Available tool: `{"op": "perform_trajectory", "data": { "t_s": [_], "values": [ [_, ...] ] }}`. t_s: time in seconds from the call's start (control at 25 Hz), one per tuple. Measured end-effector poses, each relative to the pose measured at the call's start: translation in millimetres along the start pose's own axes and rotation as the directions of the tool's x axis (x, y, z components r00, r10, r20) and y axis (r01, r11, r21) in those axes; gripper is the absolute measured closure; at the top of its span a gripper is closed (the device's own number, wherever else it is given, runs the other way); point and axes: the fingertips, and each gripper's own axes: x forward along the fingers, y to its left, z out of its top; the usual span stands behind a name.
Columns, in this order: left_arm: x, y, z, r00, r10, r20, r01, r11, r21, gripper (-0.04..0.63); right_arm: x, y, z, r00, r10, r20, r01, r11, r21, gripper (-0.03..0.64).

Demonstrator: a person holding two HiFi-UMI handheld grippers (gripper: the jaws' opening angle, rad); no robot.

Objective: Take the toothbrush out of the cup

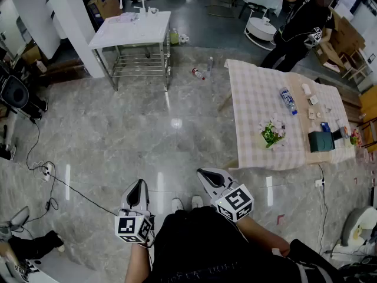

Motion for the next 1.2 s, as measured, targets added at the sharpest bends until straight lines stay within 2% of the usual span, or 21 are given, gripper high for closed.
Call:
{"op": "perform_trajectory", "data": {
  "t_s": [0.28,0.6,0.8,1.2],
  "values": [
    [6,-6,9,1.000,-0.001,0.009,0.001,1.000,0.005,0.586,0,-9,-1,1.000,-0.008,0.002,0.008,1.000,0.001,0.604],
    [15,-22,9,1.000,0.016,-0.010,-0.016,1.000,0.021,0.586,-10,-20,7,0.995,0.046,0.084,-0.044,0.999,-0.023,0.604],
    [20,-40,14,0.999,0.035,-0.004,-0.035,0.999,0.039,0.586,-19,-37,-1,0.993,0.080,0.088,-0.079,0.997,-0.013,0.604],
    [27,-52,14,0.998,0.057,0.009,-0.058,0.998,0.031,0.586,-30,-63,3,0.990,0.072,0.122,-0.070,0.997,-0.025,0.604]
  ]
}}
